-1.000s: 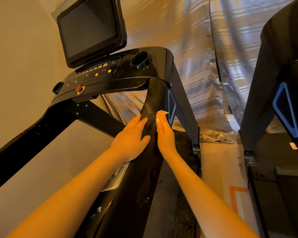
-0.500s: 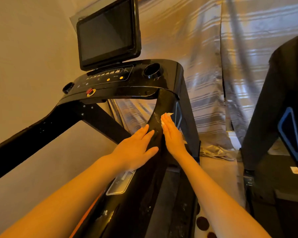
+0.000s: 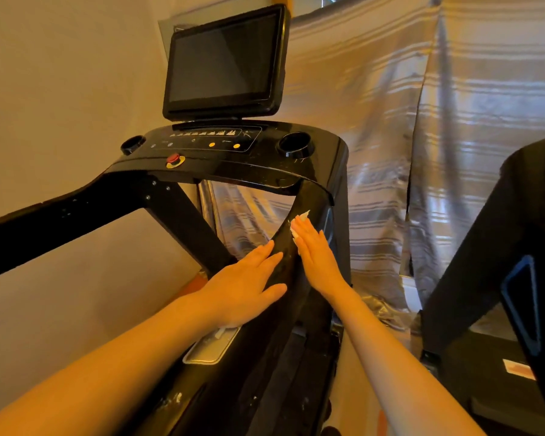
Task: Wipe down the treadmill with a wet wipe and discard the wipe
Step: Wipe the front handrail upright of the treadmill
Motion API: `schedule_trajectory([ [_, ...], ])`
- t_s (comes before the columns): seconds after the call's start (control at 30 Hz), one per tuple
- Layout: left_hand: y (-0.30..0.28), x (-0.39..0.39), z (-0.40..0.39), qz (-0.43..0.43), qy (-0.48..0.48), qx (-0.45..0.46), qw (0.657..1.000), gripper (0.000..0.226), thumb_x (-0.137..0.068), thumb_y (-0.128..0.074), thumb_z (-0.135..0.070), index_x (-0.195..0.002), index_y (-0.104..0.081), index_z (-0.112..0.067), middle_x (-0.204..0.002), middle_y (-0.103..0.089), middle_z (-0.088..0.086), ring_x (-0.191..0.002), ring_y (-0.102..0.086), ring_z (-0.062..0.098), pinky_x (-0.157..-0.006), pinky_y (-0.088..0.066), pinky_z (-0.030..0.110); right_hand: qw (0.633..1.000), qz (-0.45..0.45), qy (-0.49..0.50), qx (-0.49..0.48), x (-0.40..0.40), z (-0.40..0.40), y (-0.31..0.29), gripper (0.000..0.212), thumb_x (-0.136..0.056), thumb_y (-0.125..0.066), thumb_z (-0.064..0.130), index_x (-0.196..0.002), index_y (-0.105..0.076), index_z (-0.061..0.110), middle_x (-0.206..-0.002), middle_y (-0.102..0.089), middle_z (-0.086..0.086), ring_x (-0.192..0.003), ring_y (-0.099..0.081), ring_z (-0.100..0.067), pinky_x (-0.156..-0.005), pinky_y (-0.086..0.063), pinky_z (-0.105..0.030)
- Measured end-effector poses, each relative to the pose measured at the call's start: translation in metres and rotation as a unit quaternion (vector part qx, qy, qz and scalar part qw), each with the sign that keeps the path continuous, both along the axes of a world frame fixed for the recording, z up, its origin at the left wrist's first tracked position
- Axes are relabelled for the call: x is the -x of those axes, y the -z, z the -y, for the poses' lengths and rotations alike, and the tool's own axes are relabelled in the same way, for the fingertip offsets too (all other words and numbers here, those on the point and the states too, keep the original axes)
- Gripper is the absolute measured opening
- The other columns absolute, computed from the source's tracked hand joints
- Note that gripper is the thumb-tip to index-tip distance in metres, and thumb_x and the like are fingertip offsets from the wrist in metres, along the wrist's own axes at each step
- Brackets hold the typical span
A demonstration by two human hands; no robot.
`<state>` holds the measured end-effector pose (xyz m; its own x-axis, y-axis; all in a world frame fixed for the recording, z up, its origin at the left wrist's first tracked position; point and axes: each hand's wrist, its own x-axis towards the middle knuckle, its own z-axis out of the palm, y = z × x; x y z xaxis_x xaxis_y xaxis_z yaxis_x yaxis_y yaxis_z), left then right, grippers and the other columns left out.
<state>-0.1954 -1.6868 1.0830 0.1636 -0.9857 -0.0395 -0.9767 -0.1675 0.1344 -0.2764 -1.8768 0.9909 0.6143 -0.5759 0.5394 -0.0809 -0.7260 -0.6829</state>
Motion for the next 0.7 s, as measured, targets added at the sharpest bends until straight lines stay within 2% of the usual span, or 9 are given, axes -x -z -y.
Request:
schedule_trajectory([
  [0.07,0.0,0.0,0.001,-0.002,-0.001,0.0,1.0,0.068,-0.101,-0.036,-0.052,-0.157,-0.005,-0.029,-0.163,0.012,-0.009,-0.15,0.002,0.011,-0.12,-0.015,0.033,1.0,-0.002,-0.003,-0.004,0.0,-0.004,-0.001,0.042,-0.108,-0.031,0.016,-0.148,-0.022,0.024,-0.158,-0.015,0.008,-0.147,-0.006,-0.005,-0.123,0.003,-0.033],
  [0.17,0.0,0.0,0.001,-0.003,0.0,0.001,1.0,0.068,-0.101,-0.036,-0.051,-0.157,-0.004,-0.028,-0.163,0.013,-0.008,-0.15,0.004,0.011,-0.12,-0.013,0.033,1.0,0.01,-0.021,0.006,0.009,-0.02,0.007,0.042,-0.108,-0.031,0.019,-0.147,-0.021,0.031,-0.158,-0.014,0.012,-0.148,-0.007,0.0,-0.119,0.005,-0.017],
  [0.23,0.0,0.0,0.001,0.0,0.004,0.001,1.0,0.068,-0.101,-0.037,-0.051,-0.157,-0.004,-0.028,-0.163,0.012,-0.008,-0.15,0.004,0.011,-0.12,-0.014,0.033,0.999,0.003,-0.032,0.017,0.014,-0.024,0.008,0.042,-0.108,-0.031,0.021,-0.148,-0.021,0.033,-0.159,-0.015,0.012,-0.147,-0.007,0.004,-0.117,0.005,-0.014],
  [0.3,0.0,0.0,0.001,0.003,0.006,0.002,1.0,0.068,-0.102,-0.038,-0.049,-0.157,-0.004,-0.028,-0.163,0.012,-0.007,-0.15,0.002,0.012,-0.12,-0.015,0.033,0.999,-0.024,-0.028,0.031,0.014,-0.017,0.0,0.042,-0.108,-0.032,0.02,-0.148,-0.022,0.03,-0.159,-0.018,0.008,-0.147,-0.007,0.0,-0.118,0.006,-0.019],
  [0.43,0.002,-0.002,0.001,0.014,0.006,0.01,1.0,0.068,-0.102,-0.041,-0.046,-0.157,-0.006,-0.028,-0.164,0.009,-0.007,-0.15,-0.001,0.013,-0.119,-0.018,0.033,0.995,-0.076,-0.015,0.056,0.003,0.007,-0.023,0.043,-0.108,-0.03,0.015,-0.151,-0.033,0.014,-0.161,-0.025,-0.005,-0.151,-0.009,-0.016,-0.123,0.0,-0.041],
  [0.5,0.002,-0.001,0.001,0.017,0.006,0.015,1.0,0.068,-0.102,-0.042,-0.044,-0.157,-0.007,-0.028,-0.164,0.008,-0.007,-0.15,-0.004,0.014,-0.118,-0.019,0.032,0.996,-0.076,-0.017,0.038,-0.002,0.01,-0.028,0.042,-0.108,-0.029,0.015,-0.15,-0.035,0.012,-0.161,-0.025,-0.006,-0.152,-0.01,-0.019,-0.122,0.0,-0.04],
  [0.6,0.001,0.0,0.0,0.022,0.007,0.019,1.0,0.068,-0.102,-0.043,-0.044,-0.157,-0.008,-0.027,-0.164,0.007,-0.006,-0.15,-0.004,0.014,-0.118,-0.02,0.032,0.999,-0.029,-0.023,0.004,0.0,-0.001,-0.025,0.041,-0.108,-0.03,0.015,-0.149,-0.036,0.013,-0.159,-0.027,-0.006,-0.147,-0.011,-0.009,-0.121,-0.001,-0.034],
  [0.7,0.001,0.0,0.0,0.028,0.009,0.021,0.999,0.068,-0.102,-0.042,-0.043,-0.157,-0.008,-0.026,-0.165,0.006,-0.005,-0.151,-0.003,0.014,-0.118,-0.018,0.032,0.999,-0.021,-0.033,0.009,0.005,-0.013,-0.015,0.04,-0.108,-0.032,0.017,-0.148,-0.037,0.017,-0.158,-0.03,0.0,-0.146,-0.014,-0.005,-0.121,-0.002,-0.028],
])
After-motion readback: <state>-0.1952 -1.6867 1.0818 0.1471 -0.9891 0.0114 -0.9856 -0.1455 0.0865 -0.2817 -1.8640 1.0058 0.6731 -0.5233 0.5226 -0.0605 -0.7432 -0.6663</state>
